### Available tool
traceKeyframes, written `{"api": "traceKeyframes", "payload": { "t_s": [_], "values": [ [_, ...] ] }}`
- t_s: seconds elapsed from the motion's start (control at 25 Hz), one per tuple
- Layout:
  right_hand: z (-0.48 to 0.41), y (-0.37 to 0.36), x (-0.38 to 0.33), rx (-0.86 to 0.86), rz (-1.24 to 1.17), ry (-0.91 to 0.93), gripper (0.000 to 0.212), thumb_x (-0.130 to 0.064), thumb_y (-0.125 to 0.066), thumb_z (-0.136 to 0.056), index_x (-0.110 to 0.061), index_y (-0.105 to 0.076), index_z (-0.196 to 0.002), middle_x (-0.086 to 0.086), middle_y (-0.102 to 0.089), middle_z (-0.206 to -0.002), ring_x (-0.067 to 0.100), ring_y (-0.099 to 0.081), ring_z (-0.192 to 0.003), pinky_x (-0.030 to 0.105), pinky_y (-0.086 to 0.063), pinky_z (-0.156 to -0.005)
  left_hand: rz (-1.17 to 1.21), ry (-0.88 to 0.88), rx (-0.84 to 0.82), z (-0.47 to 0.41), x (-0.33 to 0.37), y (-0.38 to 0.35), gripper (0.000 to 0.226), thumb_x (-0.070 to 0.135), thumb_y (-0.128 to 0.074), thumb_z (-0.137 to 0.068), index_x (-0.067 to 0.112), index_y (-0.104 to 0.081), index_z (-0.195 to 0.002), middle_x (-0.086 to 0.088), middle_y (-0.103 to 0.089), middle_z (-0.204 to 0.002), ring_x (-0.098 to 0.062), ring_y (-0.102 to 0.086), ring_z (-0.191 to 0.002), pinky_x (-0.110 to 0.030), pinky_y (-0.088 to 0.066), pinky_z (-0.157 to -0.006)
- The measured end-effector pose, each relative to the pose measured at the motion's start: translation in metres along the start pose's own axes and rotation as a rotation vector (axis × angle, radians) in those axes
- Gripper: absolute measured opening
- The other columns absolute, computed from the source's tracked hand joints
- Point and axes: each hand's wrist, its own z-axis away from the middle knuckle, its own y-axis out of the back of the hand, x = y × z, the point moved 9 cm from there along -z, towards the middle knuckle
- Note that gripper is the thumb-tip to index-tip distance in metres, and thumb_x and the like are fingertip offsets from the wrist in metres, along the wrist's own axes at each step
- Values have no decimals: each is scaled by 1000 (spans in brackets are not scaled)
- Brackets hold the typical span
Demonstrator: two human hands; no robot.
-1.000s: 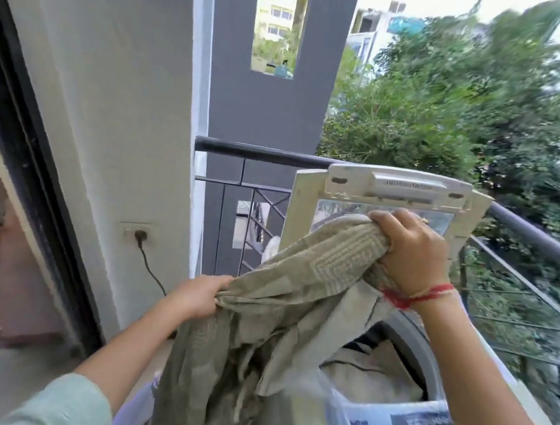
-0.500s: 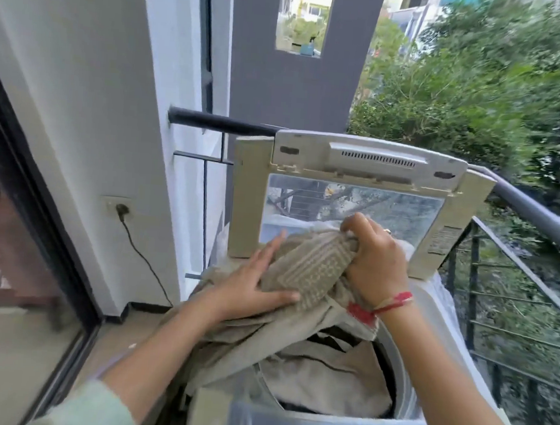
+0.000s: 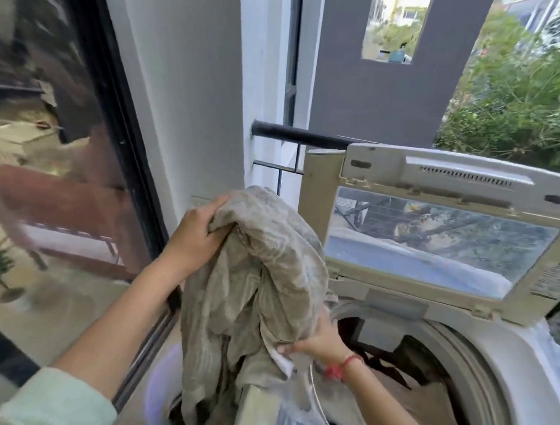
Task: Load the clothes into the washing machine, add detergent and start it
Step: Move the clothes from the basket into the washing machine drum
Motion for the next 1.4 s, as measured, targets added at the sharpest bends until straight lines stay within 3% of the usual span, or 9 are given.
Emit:
{"api": "traceKeyframes", "payload": {
  "t_s": [0.16,0.28,0.4,0.64,0.8,0.92,1.08,1.24,1.4],
  "values": [
    [-27,13,-35,437,-22,90,48,-24,-50,-64,-6,-66,-105,15,-67,-104,30,-61,-102,15,-38,-69,-158,0,22,10,-16,48,59,50,-52,-82,12,-55,-127,-1,-64,-102,2,-55,-92,-5,-40,-71],
    [-4,106,-98,781,-29,217,35,-12,-52,-68,-5,-69,-98,8,-64,-87,20,-58,-84,13,-35,-54,-311,40,72,8,-37,80,43,16,-62,-87,12,-55,-129,-20,-70,-93,-28,-65,-86,-29,-44,-68],
    [56,194,-203,1035,444,515,27,-7,-59,-70,-15,-70,-94,4,-56,-81,25,-56,-69,26,-37,-57,-408,5,68,-11,-38,81,44,4,-63,-86,6,-54,-129,-29,-66,-79,-43,-65,-75,-40,-42,-60],
    [196,262,-299,1400,1212,617,28,-12,-66,-80,-19,-63,-107,10,-60,-90,34,-61,-66,32,-46,-49,-283,-257,60,-55,25,1,49,37,-45,-80,-2,-65,-103,-28,-65,-70,-46,-63,-60,-32,-34,-52],
    [218,295,-252,1535,1339,508,29,-9,-64,-83,-20,-61,-109,10,-58,-87,32,-60,-67,31,-44,-45,-206,-259,29,-77,46,-54,66,52,-33,-76,14,-60,-123,-27,-66,-79,-47,-62,-70,-37,-40,-55],
    [177,327,-157,1177,1209,107,35,-13,-63,-79,-24,-56,-112,8,-59,-104,33,-63,-84,38,-51,-58,-202,-199,-84,-69,33,-96,64,57,-37,-77,22,-58,-126,-24,-68,-93,-45,-63,-81,-38,-42,-60],
    [137,288,26,53,1046,-715,57,-29,-69,-80,-16,-49,-132,11,-55,-130,26,-53,-119,30,-45,-94,-433,-126,-545,-11,-6,-191,49,44,-46,-87,39,-42,-135,-1,-61,-123,-28,-58,-110,-37,-46,-82],
    [100,253,21,175,740,-472,72,-25,-71,-80,-19,-35,-142,9,-46,-140,25,-48,-125,34,-40,-102,-550,-217,-710,32,-7,-235,46,37,-51,-85,41,-43,-130,9,-57,-123,-16,-54,-113,-33,-43,-83],
    [55,179,22,-26,724,-329,81,-38,-72,-78,-19,-29,-144,7,-37,-147,22,-38,-132,32,-32,-109,-405,-113,-708,36,-30,-218,50,49,-55,-76,40,-48,-125,14,-57,-124,-12,-53,-112,-32,-45,-87]
  ]
}}
